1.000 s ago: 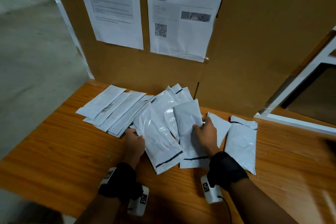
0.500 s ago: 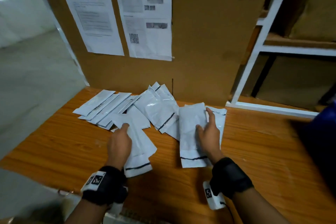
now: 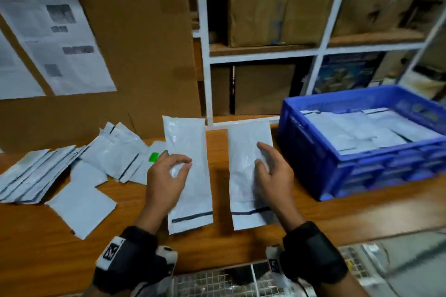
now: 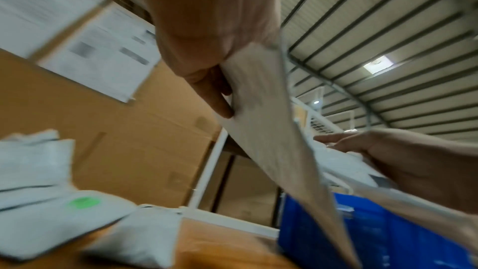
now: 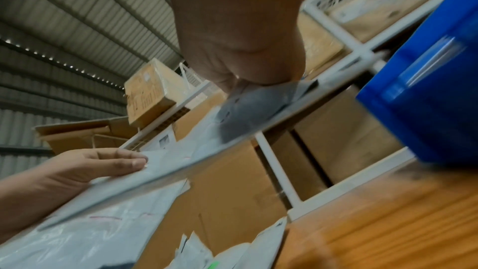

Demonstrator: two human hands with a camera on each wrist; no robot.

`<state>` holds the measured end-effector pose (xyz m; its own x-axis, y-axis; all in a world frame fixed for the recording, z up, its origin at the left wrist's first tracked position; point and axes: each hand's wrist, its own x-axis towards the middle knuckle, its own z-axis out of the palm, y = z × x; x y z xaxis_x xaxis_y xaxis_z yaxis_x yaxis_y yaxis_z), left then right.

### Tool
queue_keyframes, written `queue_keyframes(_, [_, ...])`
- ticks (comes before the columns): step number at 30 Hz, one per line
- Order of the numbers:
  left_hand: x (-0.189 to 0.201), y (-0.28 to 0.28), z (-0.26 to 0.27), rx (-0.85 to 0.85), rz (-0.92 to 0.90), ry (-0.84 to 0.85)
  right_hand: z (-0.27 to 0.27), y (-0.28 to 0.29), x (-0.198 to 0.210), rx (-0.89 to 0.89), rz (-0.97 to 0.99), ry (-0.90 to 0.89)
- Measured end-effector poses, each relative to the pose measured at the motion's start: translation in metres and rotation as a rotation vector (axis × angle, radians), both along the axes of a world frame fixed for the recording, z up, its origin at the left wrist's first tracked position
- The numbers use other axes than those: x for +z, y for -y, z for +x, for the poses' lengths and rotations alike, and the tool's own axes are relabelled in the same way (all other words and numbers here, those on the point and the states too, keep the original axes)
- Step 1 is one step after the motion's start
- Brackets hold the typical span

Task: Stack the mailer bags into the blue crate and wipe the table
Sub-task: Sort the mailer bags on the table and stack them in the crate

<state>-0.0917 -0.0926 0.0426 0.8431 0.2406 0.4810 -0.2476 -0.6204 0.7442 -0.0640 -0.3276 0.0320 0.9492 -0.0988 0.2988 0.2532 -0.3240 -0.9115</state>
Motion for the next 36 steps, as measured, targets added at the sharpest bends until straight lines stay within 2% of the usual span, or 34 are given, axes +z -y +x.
queue_keyframes(4, [0.018, 0.069, 0.017, -0.218, -0.047, -0.004, -0.017, 0.065, 0.007, -0.163, 0.059, 0.105])
queue_keyframes(8, [0.031, 0.135, 0.036, -0.375, -0.190, -0.078, -0.032, 0.119, 0.017, -0.332, 0.099, 0.185])
queue_keyframes(12, [0.037, 0.192, 0.057, -0.526, -0.273, -0.096, -0.034, 0.162, 0.023, -0.421, 0.111, 0.193])
queue_keyframes(15, [0.038, 0.227, 0.079, -0.575, -0.313, -0.091, -0.024, 0.195, 0.024, -0.489, 0.090, 0.194])
queue_keyframes(20, [0.042, 0.270, 0.132, -0.594, -0.239, -0.044, 0.009, 0.247, 0.026, -0.617, 0.030, 0.194])
queue_keyframes(25, [0.051, 0.307, 0.184, -0.643, -0.153, -0.023, 0.047, 0.293, 0.029, -0.665, -0.017, 0.197])
queue_keyframes(30, [0.071, 0.344, 0.222, -0.703, -0.054, -0.085, 0.074, 0.352, 0.027, -0.750, -0.066, 0.210])
queue_keyframes(36, [0.089, 0.405, 0.251, -0.695, 0.080, -0.119, 0.114, 0.433, 0.028, -0.700, -0.067, 0.185])
